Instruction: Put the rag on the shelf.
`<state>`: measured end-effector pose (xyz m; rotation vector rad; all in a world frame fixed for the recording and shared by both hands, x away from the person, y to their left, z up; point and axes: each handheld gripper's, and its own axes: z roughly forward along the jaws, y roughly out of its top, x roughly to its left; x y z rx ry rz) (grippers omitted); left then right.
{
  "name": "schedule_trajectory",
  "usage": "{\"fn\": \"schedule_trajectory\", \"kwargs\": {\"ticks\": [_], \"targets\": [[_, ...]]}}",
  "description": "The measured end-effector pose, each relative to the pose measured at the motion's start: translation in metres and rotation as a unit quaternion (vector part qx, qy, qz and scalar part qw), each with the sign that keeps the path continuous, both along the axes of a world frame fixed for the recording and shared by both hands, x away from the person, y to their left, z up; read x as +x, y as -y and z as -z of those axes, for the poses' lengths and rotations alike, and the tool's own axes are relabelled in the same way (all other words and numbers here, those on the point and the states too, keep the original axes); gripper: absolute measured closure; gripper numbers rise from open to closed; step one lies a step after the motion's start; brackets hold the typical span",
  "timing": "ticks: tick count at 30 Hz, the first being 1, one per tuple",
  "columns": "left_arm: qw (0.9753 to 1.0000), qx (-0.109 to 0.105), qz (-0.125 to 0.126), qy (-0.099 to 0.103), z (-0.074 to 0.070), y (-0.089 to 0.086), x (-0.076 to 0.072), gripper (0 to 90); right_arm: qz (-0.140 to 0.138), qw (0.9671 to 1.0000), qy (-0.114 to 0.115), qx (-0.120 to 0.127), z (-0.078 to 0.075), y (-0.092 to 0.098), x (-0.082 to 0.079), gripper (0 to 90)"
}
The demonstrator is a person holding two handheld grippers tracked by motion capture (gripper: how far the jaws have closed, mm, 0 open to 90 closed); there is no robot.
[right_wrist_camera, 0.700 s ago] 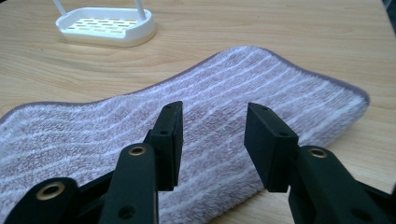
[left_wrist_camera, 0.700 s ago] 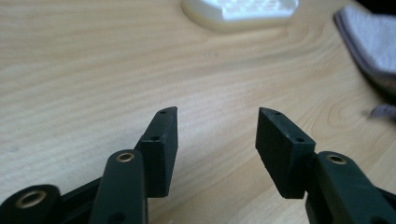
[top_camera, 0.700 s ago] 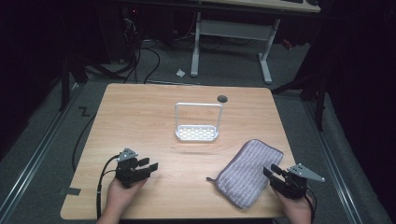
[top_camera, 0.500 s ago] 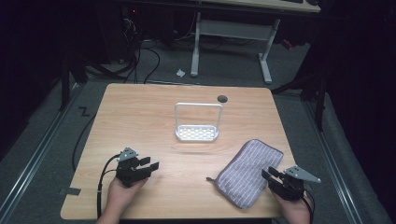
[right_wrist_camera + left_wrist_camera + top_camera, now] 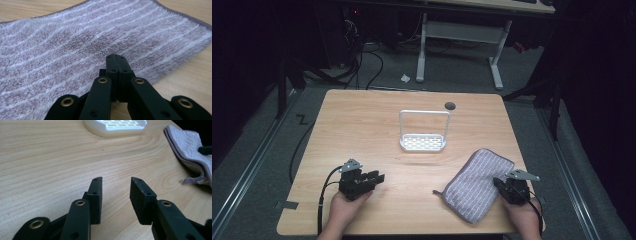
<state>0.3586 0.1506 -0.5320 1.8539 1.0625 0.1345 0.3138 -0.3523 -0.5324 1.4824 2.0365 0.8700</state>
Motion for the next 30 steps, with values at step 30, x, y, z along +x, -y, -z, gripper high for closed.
{"fn": "schedule_trajectory", "kwargs": {"ticks": [30], "targets": [[0.9838, 0.05, 0.172, 0.003, 0.008, 0.111, -0.027, 82.9, -0.142, 0.9898, 0.008, 0.004, 0.003, -0.09, -0.002, 88.5]]}}
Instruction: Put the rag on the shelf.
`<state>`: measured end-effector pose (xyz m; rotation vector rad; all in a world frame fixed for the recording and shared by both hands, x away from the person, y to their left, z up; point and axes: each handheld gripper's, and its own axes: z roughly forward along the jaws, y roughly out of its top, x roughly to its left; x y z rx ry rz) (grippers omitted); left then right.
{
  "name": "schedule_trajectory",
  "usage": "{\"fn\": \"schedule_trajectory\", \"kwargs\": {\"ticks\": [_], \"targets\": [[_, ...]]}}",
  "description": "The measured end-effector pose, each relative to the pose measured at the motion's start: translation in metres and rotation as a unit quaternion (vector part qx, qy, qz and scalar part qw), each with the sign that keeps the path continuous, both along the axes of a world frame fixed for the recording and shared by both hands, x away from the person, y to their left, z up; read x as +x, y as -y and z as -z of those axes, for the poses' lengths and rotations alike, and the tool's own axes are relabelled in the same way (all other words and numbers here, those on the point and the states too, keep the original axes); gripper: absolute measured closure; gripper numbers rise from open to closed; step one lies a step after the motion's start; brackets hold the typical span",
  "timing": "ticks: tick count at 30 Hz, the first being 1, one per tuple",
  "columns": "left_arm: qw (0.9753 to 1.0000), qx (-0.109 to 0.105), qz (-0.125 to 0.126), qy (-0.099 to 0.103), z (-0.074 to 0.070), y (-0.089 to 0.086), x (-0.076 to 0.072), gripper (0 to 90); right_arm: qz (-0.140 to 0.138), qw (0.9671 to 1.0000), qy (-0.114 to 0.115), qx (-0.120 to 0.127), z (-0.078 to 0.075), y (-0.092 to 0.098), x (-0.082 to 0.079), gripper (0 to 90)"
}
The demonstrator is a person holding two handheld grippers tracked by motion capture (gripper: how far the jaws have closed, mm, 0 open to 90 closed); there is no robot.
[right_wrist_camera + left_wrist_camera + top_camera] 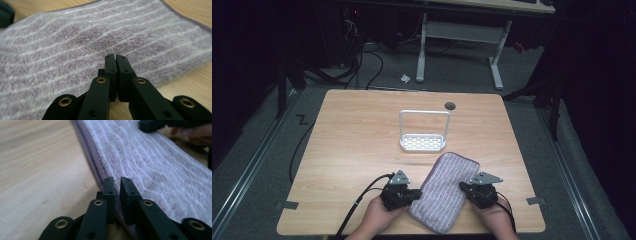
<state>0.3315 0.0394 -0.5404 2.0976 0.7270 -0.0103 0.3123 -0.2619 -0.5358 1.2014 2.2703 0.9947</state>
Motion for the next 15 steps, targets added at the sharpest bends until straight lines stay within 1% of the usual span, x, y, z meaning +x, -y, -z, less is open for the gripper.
{"fn": "schedule_trajectory", "kwargs": {"ticks": [1, 2, 3, 4, 5, 6, 7, 8, 9, 10, 11, 13, 14, 15], "targets": [[0.9999, 0.001, 0.009, -0.005, 0.0, -0.002, -0.009, 82.9, -0.004, 1.0, 0.0, 0.002, 0.0, 0.0, 0.001, 88.5], [0.9999, 0.001, 0.009, -0.005, 0.0, -0.002, -0.009, 82.9, -0.004, 1.0, 0.0, 0.002, 0.0, 0.0, 0.001, 88.5], [0.9999, 0.003, 0.015, -0.007, 0.0, -0.007, -0.02, 82.9, -0.013, 0.9998, -0.004, 0.011, 0.001, -0.003, 0.003, 88.5], [0.9999, 0.003, 0.015, -0.007, 0.0, -0.007, -0.02, 82.9, -0.013, 0.9998, -0.004, 0.011, 0.001, -0.003, 0.003, 88.5], [0.9998, 0.004, 0.018, -0.008, 0.0, -0.009, -0.024, 82.9, -0.026, 0.9995, -0.007, 0.017, 0.001, -0.009, 0.004, 88.5], [0.9997, 0.006, 0.02, -0.011, 0.0, -0.015, -0.033, 82.8, -0.035, 0.9992, -0.006, 0.016, 0.001, -0.013, 0.005, 88.5], [0.9997, 0.006, 0.02, -0.011, 0.0, -0.015, -0.033, 82.8, -0.043, 0.999, -0.006, 0.014, 0.001, -0.018, 0.006, 88.4], [0.9996, 0.003, 0.022, -0.019, 0.0, -0.02, -0.039, 82.7, -0.051, 0.9986, -0.005, 0.013, 0.001, -0.022, 0.006, 88.4], [0.9996, 0.003, 0.022, -0.019, 0.0, -0.02, -0.039, 82.6, -0.051, 0.9986, -0.005, 0.013, 0.001, -0.022, 0.006, 88.4], [0.9993, -0.004, 0.024, -0.03, 0.002, -0.024, -0.044, 82.5, -0.065, 0.9978, -0.006, 0.014, 0.001, -0.031, 0.008, 88.3], [0.9991, -0.007, 0.023, -0.034, 0.002, -0.025, -0.047, 82.5, -0.073, 0.9973, -0.005, 0.013, 0.001, -0.035, 0.009, 88.2], [0.999, -0.009, 0.022, -0.038, 0.003, -0.028, -0.052, 82.3, -0.084, 0.9964, 0.0, 0.014, 0.002, -0.043, 0.009, 87.7], [0.999, -0.009, 0.022, -0.038, 0.003, -0.028, -0.052, 81.3, -0.088, 0.996, 0.002, 0.013, 0.003, -0.047, 0.009, 87.6], [0.9988, -0.012, 0.023, -0.042, 0.002, -0.031, -0.056, 79.9, -0.093, 0.9956, 0.003, 0.01, 0.003, -0.049, 0.009, 87.4]]}}
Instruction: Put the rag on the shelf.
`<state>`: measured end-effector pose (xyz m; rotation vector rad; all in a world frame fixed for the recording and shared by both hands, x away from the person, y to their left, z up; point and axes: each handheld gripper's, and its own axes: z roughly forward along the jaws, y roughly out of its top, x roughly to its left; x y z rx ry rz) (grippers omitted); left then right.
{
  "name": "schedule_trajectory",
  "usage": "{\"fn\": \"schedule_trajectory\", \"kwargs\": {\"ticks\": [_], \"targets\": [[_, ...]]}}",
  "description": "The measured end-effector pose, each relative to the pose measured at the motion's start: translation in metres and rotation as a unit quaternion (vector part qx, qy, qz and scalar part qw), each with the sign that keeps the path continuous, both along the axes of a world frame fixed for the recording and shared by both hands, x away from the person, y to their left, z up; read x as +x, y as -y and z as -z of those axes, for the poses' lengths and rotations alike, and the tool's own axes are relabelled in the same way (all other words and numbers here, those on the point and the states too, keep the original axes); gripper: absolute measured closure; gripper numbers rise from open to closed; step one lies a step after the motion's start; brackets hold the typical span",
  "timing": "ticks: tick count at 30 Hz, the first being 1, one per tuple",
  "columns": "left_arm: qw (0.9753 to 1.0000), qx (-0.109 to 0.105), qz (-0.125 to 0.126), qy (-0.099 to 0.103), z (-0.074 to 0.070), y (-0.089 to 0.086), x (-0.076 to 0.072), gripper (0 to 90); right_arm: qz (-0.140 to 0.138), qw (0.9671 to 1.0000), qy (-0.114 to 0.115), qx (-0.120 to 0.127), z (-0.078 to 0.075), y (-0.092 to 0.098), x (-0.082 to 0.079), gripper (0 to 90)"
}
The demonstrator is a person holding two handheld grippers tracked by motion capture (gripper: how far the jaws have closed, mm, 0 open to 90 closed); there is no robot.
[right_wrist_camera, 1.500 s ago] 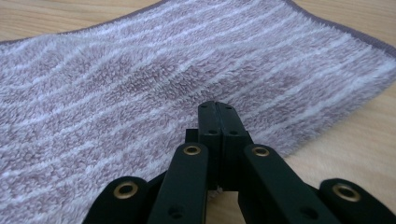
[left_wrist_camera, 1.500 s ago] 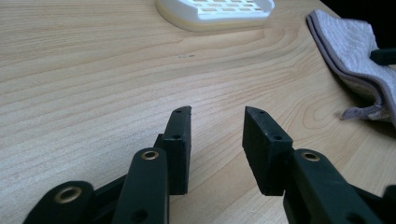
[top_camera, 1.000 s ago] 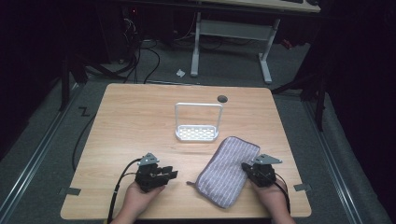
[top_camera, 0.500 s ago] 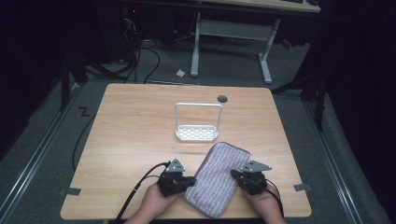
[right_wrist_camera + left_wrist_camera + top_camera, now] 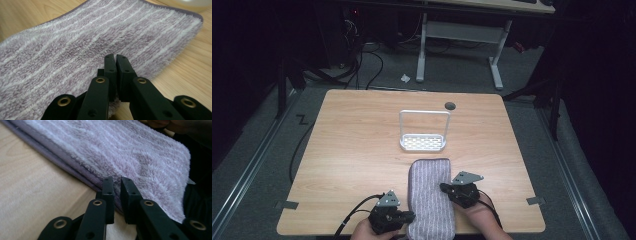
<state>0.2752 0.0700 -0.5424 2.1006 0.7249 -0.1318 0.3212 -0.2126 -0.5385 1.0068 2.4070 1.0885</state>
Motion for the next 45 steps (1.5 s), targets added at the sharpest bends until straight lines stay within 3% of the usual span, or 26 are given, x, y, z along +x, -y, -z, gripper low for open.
{"fn": "schedule_trajectory", "kwargs": {"ticks": [2, 5, 7, 8, 11, 12, 13, 14, 15, 17, 20, 22, 24, 26, 28, 29, 30, 31, 32, 35, 37, 45], "targets": [[0.9999, -0.011, 0.0, -0.005, -0.004, -0.003, -0.003, 77.7, -0.006, 1.0, 0.002, 0.0, 0.0, -0.003, 0.0, 87.0], [0.9997, -0.024, -0.005, 0.002, -0.01, -0.007, -0.002, 77.1, -0.01, 0.9999, 0.003, -0.001, 0.0, -0.004, -0.001, 86.2], [0.9991, -0.03, -0.024, 0.02, -0.017, -0.014, 0.004, 75.7, -0.012, 0.9999, 0.01, -0.002, 0.0, -0.002, -0.002, 75.8], [0.9991, -0.03, -0.024, 0.02, -0.017, -0.014, 0.004, 75.5, -0.012, 0.9999, 0.01, -0.002, 0.0, -0.002, -0.002, 75.8], [0.9962, -0.04, -0.075, 0.019, -0.016, -0.024, 0.029, 72.0, 0.011, 0.9993, 0.035, -0.003, -0.006, 0.009, -0.009, 65.1], [0.9962, -0.04, -0.075, 0.019, -0.016, -0.024, 0.029, 69.5, 0.02, 0.999, 0.04, 0.0, -0.006, 0.013, -0.011, 64.6], [0.9946, -0.032, -0.095, 0.026, -0.014, -0.021, 0.045, 66.9, 0.028, 0.9988, 0.04, 0.005, -0.007, 0.018, -0.012, 64.2], [0.9946, -0.032, -0.095, 0.026, -0.014, -0.021, 0.045, 65.0, 0.033, 0.9986, 0.04, 0.008, -0.007, 0.023, -0.013, 63.7], [0.9924, -0.018, -0.117, 0.035, -0.012, -0.016, 0.062, 63.0, 0.041, 0.9983, 0.041, 0.007, -0.006, 0.027, -0.015, 62.2], [0.9897, -0.013, -0.138, 0.035, -0.01, -0.01, 0.078, 59.7, 0.051, 0.9974, 0.051, 0.001, -0.005, 0.033, -0.019, 58.3], [0.9846, 0.01, -0.162, 0.064, -0.011, 0.001, 0.098, 55.2, 0.068, 0.9956, 0.064, -0.004, -0.005, 0.04, -0.027, 57.1], [0.9834, 0.016, -0.169, 0.063, -0.01, 0.008, 0.11, 52.4, 0.08, 0.9941, 0.074, -0.004, -0.006, 0.045, -0.031, 56.0], [0.9812, 0.047, -0.169, 0.08, -0.009, 0.017, 0.119, 50.2, 0.098, 0.9921, 0.079, -0.002, -0.007, 0.05, -0.035, 56.0], [0.98, 0.068, -0.167, 0.084, -0.007, 0.026, 0.126, 47.5, 0.111, 0.9906, 0.079, 0.002, -0.007, 0.056, -0.037, 56.3], [0.9803, 0.056, -0.172, 0.079, -0.006, 0.029, 0.131, 46.2, 0.127, 0.9888, 0.079, 0.002, -0.007, 0.059, -0.039, 57.1], [0.9799, 0.054, -0.175, 0.079, -0.005, 0.031, 0.132, 47.2, 0.134, 0.9879, 0.077, 0.004, -0.007, 0.061, -0.039, 56.9], [0.981, 0.056, -0.167, 0.082, -0.005, 0.033, 0.132, 52.1, 0.136, 0.9876, 0.078, 0.004, -0.007, 0.063, -0.039, 56.0], [0.981, 0.056, -0.167, 0.082, -0.005, 0.033, 0.132, 62.2, 0.136, 0.9876, 0.078, 0.004, -0.007, 0.063, -0.039, 56.0], [0.9803, 0.076, -0.154, 0.097, -0.006, 0.039, 0.129, 64.5, 0.14, 0.9871, 0.078, 0.006, -0.007, 0.064, -0.04, 53.8], [0.9818, 0.078, -0.142, 0.1, -0.006, 0.041, 0.123, 73.5, 0.143, 0.9867, 0.077, 0.007, -0.007, 0.064, -0.039, 52.2], [0.9807, 0.082, -0.14, 0.109, -0.006, 0.041, 0.12, 76.8, 0.143, 0.9868, 0.076, 0.007, -0.007, 0.064, -0.039, 52.1], [0.9828, 0.087, -0.104, 0.126, -0.004, 0.039, 0.087, 80.5, 0.119, 0.9895, 0.081, 0.014, -0.01, 0.05, -0.034, 48.8]]}}
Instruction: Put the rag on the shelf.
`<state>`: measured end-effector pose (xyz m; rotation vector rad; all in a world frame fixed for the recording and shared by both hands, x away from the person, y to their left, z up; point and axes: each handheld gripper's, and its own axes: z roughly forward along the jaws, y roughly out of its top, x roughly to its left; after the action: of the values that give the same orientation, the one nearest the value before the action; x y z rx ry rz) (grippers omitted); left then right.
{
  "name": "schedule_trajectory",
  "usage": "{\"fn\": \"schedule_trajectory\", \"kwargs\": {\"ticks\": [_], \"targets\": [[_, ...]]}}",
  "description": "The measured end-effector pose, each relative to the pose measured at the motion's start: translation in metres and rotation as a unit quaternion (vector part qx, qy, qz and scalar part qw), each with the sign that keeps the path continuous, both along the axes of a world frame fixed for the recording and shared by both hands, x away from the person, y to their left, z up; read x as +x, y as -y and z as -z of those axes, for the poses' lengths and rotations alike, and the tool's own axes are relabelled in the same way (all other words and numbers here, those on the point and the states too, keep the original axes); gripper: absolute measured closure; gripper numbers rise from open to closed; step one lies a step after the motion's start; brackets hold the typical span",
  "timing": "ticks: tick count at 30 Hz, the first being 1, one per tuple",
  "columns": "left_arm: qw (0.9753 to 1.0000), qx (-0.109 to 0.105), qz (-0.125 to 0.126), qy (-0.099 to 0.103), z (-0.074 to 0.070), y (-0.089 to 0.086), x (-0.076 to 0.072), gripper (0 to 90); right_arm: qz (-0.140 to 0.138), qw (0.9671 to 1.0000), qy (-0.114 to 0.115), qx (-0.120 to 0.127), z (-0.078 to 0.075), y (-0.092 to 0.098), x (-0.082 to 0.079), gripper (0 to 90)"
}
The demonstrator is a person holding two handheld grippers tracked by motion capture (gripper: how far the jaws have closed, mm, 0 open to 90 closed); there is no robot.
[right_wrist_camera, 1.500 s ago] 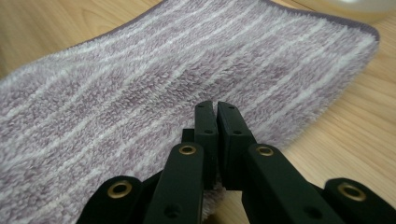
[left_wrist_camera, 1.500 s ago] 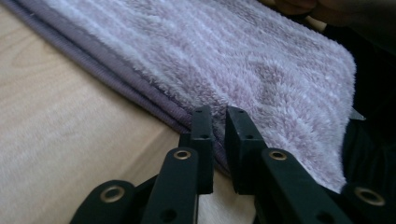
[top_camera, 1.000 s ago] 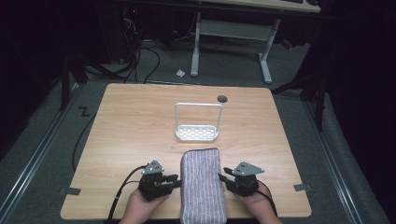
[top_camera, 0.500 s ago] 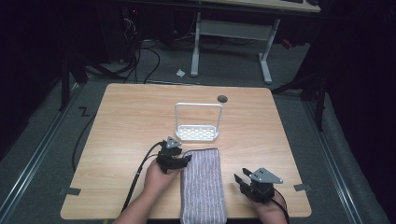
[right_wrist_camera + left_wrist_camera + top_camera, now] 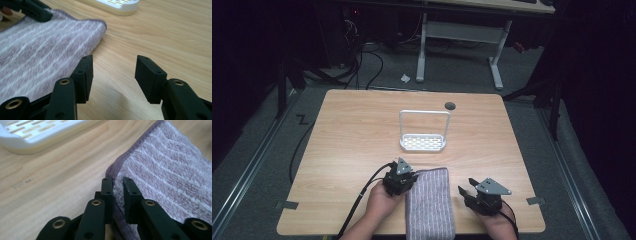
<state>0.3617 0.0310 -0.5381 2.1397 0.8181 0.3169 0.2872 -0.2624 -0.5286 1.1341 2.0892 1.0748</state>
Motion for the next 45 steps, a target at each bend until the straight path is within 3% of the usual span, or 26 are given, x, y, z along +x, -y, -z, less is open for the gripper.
{"fn": "schedule_trajectory", "kwargs": {"ticks": [4, 8, 11, 14, 17, 21, 33, 40, 42, 44, 45], "targets": [[1.0, -0.005, 0.002, 0.001, 0.001, -0.002, -0.004, 80.3, -0.014, 0.9999, -0.001, 0.003, -0.001, -0.008, 0.003, 47.2], [0.9997, -0.018, -0.014, -0.01, 0.001, -0.003, -0.002, 78.6, -0.032, 0.9994, -0.002, 0.007, -0.003, -0.022, 0.011, 44.8], [0.9997, -0.018, -0.016, -0.003, 0.002, -0.003, -0.003, 78.1, -0.045, 0.9987, -0.004, 0.025, -0.007, -0.031, 0.021, 47.7], [0.9996, -0.021, -0.017, -0.005, 0.002, -0.003, -0.003, 78.1, -0.043, 0.9988, -0.007, 0.019, -0.007, -0.039, 0.035, 48.3], [0.9995, -0.023, -0.018, -0.007, 0.002, -0.003, -0.003, 78.0, -0.025, 0.9991, -0.024, 0.026, -0.003, -0.041, 0.051, 48.7], [0.9992, -0.03, -0.024, -0.012, 0.003, -0.004, -0.002, 76.1, -0.016, 0.9962, -0.08, 0.03, 0.006, -0.043, 0.064, 49.2], [0.9993, -0.03, -0.016, -0.011, 0.003, -0.003, -0.003, 69.5, -0.022, 0.9956, -0.088, 0.024, 0.011, -0.047, 0.054, 51.2], [0.9983, -0.04, -0.037, -0.024, 0.002, -0.004, -0.002, 58.5, -0.021, 0.9949, -0.095, 0.026, 0.01, -0.048, 0.051, 49.5], [0.9983, -0.038, -0.039, -0.022, 0.002, -0.005, -0.003, 60.4, -0.021, 0.9953, -0.091, 0.024, 0.011, -0.049, 0.05, 49.7], [0.9991, -0.018, -0.038, -0.009, 0.001, -0.005, -0.004, 63.4, -0.023, 0.9959, -0.086, 0.017, 0.012, -0.051, 0.049, 51.7], [0.9991, -0.018, -0.038, -0.009, 0.001, -0.005, -0.004, 63.6, -0.023, 0.9959, -0.086, 0.017, 0.012, -0.051, 0.049, 51.7]]}}
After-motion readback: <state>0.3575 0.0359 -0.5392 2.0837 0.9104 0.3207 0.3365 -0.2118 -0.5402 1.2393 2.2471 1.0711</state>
